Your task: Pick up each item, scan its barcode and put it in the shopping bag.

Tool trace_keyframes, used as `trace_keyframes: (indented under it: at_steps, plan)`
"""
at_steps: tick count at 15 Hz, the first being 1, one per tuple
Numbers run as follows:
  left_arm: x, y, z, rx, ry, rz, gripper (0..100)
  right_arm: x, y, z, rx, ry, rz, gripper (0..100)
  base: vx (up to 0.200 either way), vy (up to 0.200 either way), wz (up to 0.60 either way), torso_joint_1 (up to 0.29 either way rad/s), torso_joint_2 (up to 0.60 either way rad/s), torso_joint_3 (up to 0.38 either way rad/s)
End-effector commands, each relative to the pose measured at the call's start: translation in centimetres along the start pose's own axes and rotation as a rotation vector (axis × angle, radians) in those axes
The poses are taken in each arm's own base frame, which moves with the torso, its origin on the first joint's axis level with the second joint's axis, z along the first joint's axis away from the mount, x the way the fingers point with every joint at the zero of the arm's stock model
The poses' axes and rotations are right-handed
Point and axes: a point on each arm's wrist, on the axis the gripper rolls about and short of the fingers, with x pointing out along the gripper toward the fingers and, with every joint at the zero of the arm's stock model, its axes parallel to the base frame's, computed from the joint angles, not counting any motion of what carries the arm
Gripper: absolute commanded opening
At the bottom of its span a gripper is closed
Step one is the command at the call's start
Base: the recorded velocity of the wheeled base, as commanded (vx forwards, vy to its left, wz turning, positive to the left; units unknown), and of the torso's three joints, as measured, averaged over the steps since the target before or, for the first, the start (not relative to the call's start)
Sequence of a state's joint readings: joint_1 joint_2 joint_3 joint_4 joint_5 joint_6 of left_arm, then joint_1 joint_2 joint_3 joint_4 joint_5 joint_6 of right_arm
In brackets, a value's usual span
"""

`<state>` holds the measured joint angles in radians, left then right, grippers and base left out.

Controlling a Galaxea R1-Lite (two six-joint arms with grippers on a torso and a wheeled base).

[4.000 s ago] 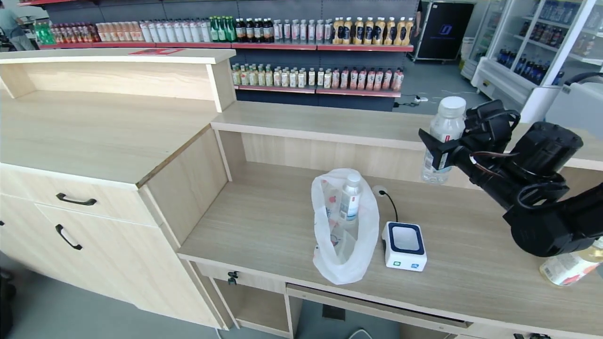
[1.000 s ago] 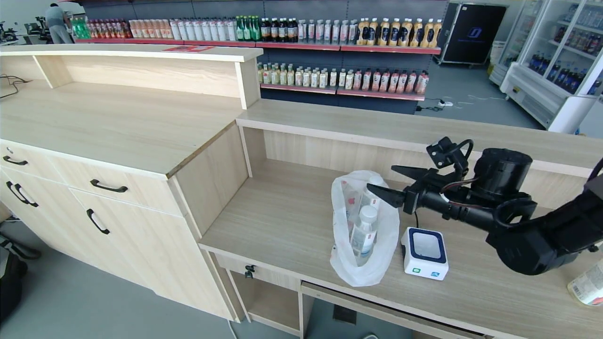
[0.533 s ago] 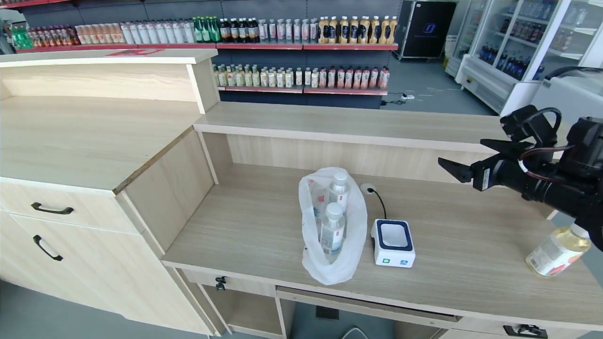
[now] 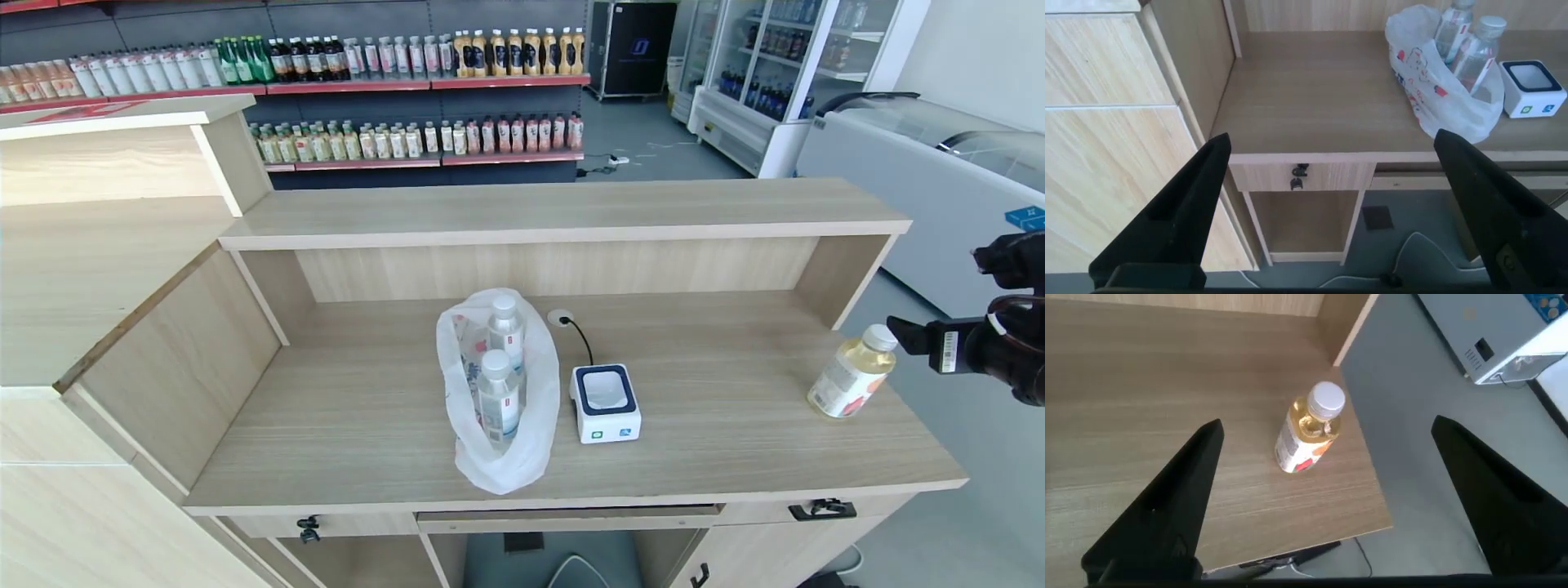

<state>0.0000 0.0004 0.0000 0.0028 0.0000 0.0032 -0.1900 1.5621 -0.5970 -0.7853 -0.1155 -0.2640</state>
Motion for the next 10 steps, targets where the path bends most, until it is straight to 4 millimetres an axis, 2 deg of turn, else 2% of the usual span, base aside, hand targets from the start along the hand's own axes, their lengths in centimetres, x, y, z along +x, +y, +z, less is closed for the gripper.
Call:
trace_keyframes:
  at_steps: [1, 4, 6, 10]
  plan:
    - [0.0, 0.0, 0.0, 0.000, 0.000, 0.000, 100, 0.9, -1.0, -1.9, 0.023, 0.030, -0.022, 100, 0.000, 0.000, 0.00, 0.000, 0.00, 0.000]
    - [0.0, 0.0, 0.0, 0.000, 0.000, 0.000, 100, 0.5, -0.8, -2.7, 0.005, -0.005, -0.035, 100, 0.000, 0.000, 0.00, 0.000, 0.00, 0.000]
    - [0.0, 0.0, 0.0, 0.000, 0.000, 0.000, 100, 0.9, -0.8, -2.9, -0.001, -0.010, -0.034, 100, 0.000, 0.000, -0.60, -0.002, 0.00, 0.005]
    - [0.0, 0.0, 0.0, 0.000, 0.000, 0.000, 100, 2.5, -0.7, -5.5, 0.061, 0.077, -0.031, 100, 0.000, 0.000, 0.00, 0.000, 0.00, 0.000]
